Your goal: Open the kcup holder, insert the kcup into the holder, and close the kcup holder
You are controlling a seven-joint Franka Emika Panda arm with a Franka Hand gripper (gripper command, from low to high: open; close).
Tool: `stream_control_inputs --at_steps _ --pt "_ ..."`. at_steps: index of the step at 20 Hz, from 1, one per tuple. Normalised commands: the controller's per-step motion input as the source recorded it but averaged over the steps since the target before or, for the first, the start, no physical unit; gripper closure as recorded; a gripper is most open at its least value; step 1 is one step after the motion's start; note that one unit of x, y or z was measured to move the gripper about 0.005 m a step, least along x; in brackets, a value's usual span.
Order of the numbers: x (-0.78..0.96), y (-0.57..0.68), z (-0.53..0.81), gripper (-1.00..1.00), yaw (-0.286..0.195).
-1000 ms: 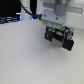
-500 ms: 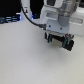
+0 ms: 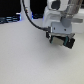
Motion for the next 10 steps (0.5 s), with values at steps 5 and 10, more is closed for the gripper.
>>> stream_control_inputs --at_steps 5,10 --pt "-0.34 0.53 0.01 -1.00 0.111" --pt "-0.38 0.61 0.02 -1.00 0.077"
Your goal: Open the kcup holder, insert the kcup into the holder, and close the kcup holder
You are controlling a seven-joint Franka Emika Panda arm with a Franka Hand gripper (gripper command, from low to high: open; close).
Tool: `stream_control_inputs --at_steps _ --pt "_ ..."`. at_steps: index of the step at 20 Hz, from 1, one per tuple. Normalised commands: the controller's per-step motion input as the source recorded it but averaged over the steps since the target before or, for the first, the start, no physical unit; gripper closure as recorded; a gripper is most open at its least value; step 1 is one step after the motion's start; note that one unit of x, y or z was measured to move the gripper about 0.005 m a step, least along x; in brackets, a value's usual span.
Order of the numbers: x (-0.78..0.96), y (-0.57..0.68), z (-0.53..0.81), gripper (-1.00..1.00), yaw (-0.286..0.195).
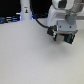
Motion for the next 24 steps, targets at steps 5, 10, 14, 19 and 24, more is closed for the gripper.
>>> stream_control_inputs --at_steps 5,10,14,19,24 --pt "-0.46 0.67 0.04 -1.00 0.058" --pt "-0.66 0.65 0.04 -1.00 0.034" --pt "-0.84 0.62 0.01 -1.00 0.007" --pt "-0.70 0.62 0.00 -1.00 0.029" --pt "-0.73 0.62 0.00 -1.00 0.024"
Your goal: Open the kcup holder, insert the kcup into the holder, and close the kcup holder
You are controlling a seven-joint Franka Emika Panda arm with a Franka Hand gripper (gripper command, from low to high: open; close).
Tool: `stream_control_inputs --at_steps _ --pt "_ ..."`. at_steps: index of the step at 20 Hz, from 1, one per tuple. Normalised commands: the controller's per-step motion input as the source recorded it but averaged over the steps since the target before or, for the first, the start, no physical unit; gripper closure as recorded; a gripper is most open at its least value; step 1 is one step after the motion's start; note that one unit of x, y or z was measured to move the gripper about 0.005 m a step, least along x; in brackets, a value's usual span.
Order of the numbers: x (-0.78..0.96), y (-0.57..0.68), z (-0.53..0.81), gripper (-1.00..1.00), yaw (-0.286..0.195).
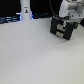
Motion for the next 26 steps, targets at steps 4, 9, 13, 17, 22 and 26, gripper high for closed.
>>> stream_control_inputs --at_steps 4,9,13,17,22,26 --pt "-0.60 0.44 0.01 -1.00 0.077" --pt "-0.41 0.41 0.14 -1.00 0.030" --pt "0.08 0.29 0.78 -1.00 -0.006" --pt "0.07 0.16 0.40 -1.00 -0.034" --pt "0.02 0.00 0.01 -1.00 0.000" --pt "0.02 0.00 0.01 -1.00 0.000"
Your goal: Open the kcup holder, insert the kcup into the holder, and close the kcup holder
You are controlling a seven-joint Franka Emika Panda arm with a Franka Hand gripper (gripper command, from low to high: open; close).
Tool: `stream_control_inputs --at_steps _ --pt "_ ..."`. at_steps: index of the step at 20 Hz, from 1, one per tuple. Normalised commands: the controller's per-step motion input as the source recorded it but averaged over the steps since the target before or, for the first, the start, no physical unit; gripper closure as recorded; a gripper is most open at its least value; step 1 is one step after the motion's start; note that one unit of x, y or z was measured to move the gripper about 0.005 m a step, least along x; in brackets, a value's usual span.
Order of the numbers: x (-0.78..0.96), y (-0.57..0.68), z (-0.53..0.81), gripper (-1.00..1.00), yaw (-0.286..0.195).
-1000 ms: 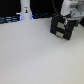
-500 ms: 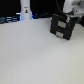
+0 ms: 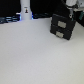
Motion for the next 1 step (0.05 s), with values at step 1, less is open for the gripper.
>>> stream_control_inputs --at_steps 1 --pt "0.02 0.00 0.01 -1.00 0.000"
